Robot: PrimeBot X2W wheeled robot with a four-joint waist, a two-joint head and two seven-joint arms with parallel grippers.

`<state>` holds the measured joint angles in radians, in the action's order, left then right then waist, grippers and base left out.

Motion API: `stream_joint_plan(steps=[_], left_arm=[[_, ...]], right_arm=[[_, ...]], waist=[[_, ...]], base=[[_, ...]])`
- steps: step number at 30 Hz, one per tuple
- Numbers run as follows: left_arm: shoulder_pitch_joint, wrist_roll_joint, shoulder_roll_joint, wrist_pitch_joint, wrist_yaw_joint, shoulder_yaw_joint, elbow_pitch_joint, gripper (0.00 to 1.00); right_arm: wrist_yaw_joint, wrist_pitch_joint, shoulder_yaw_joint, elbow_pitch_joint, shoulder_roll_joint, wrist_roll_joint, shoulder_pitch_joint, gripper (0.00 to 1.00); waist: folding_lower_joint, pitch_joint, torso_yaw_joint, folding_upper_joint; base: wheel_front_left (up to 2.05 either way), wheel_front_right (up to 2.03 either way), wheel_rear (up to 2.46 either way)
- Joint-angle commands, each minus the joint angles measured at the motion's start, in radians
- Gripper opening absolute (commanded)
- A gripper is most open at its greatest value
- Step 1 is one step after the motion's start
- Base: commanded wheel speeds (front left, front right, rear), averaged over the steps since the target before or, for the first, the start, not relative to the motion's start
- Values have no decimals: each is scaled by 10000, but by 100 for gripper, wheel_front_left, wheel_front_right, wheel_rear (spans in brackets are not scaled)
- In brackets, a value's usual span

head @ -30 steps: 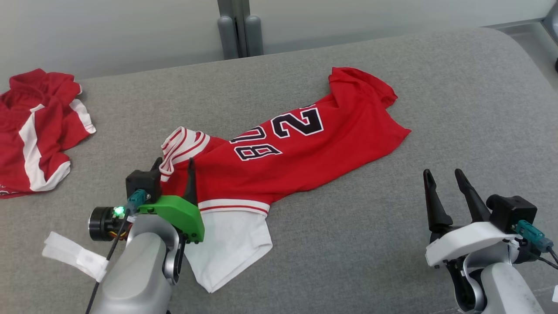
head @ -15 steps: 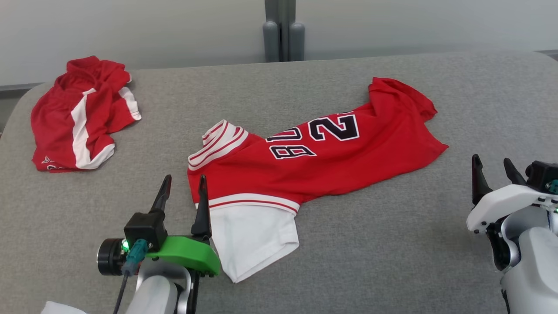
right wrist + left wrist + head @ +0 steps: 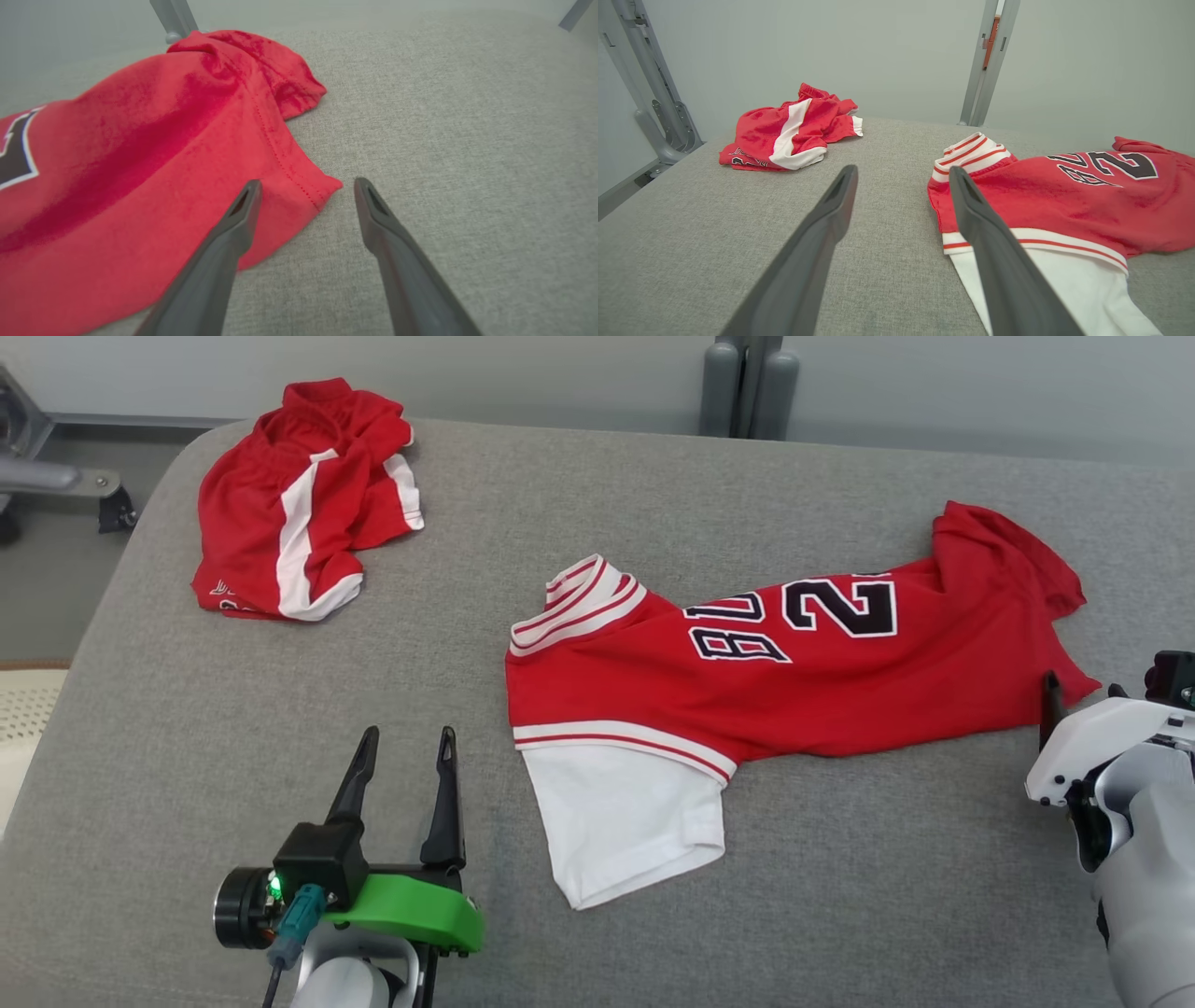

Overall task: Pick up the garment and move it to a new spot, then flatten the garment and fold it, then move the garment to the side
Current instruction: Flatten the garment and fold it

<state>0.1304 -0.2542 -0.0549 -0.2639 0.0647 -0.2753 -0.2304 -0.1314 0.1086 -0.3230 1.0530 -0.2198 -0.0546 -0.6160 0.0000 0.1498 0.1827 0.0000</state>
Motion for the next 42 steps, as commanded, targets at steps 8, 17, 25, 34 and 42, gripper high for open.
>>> stream_joint_plan(steps=[8, 17, 25, 34, 42], left_arm=[[-182, 64, 19, -7, 3, 167, 134, 100], [-273, -54, 33, -6, -2, 204, 79, 100], [-512, -198, 35, -7, 81, 233, 136, 100], [-649, -332, 36, -7, 146, 259, 173, 100], [-802, -385, 37, -6, 54, 228, 48, 100]], right_arm=[[14, 237, -185, 1351, 65, 237, -711, 35], [14, 1274, -390, 1449, 392, 9, -527, 0], [16, 1565, -754, 162, 974, -791, 918, 0], [14, 1566, -1697, -2017, 1523, -324, 2811, 0], [14, 1568, -1396, -2645, 1685, -289, 3171, 100]], waist=[[0, 364, 258, 0], [0, 13, -278, 0], [0, -300, -650, 0], [0, -449, -881, 0], [0, -760, -1123, 0]], base=[[0, 0, 0], [0, 0, 0], [0, 0, 0], [0, 0, 0], [0, 0, 0]])
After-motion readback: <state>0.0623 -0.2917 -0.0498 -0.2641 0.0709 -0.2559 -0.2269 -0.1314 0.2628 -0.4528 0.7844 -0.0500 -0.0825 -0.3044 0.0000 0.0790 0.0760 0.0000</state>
